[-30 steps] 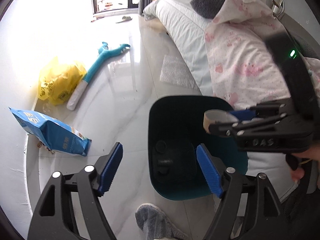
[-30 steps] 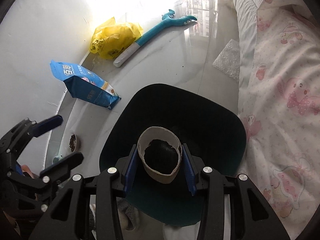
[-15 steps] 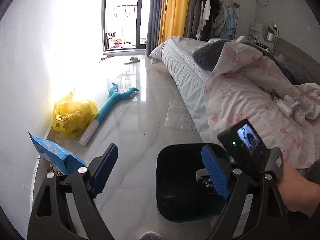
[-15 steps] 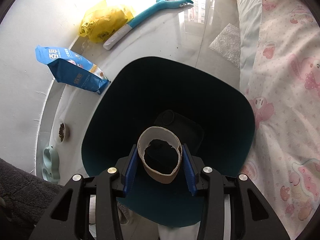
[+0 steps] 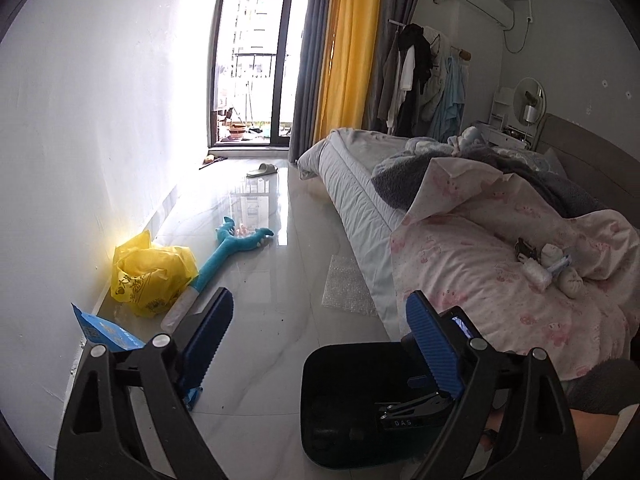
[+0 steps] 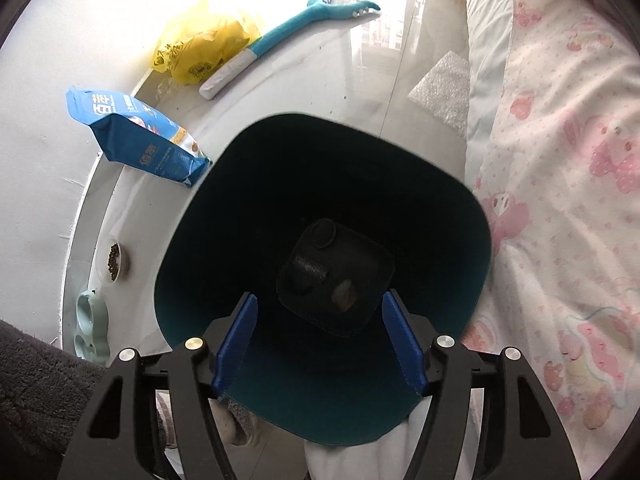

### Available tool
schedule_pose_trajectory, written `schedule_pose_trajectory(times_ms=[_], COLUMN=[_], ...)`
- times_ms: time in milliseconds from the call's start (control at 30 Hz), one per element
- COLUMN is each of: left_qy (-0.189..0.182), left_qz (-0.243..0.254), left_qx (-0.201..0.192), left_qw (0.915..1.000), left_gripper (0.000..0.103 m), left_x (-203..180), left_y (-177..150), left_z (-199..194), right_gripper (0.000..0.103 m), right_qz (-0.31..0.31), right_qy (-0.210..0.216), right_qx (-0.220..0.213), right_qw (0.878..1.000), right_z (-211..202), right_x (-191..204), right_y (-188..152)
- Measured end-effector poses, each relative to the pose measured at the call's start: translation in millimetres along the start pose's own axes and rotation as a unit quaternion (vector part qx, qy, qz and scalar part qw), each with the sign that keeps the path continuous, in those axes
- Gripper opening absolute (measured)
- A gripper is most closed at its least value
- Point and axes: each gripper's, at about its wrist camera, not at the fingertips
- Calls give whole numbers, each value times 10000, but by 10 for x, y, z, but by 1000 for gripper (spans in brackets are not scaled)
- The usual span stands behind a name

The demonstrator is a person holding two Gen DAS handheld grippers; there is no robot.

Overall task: Collect trash
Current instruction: 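Move both tools back toward the items on the bed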

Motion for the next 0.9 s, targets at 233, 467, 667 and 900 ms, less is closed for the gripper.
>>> schedule_pose_trajectory(times_ms=[233, 467, 667, 900], left_qy=[-37, -108, -195, -385], left_qz=[-6, 9, 29, 122], left_qx=[-211, -179, -241, -284], left_qw=[9998, 9998, 9995, 9988], left_gripper=[91, 92, 92, 94], left_x=[-161, -300, -413, -617], left_y=[105, 172, 237, 283], left_z=[-134, -105, -110, -141], right_gripper=[75, 79, 82, 83], right_qz=[-90, -66, -37, 47], right_qy=[-194, -381, -518, -678], right_qx=[-587, -1131, -1632, -2039], right_qw=[9980, 9928, 9852, 9766], right_z=[-390, -785, -1144, -1444], right_x=[1, -110, -186, -326], right_y=[47, 14, -26, -135])
Point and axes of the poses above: each gripper's, at about its wrist camera, not at the fingertips, and z roughly the way its jaws point, x to its left, y to its top, and after that the axes turned 14 degrees about -z, right-handed
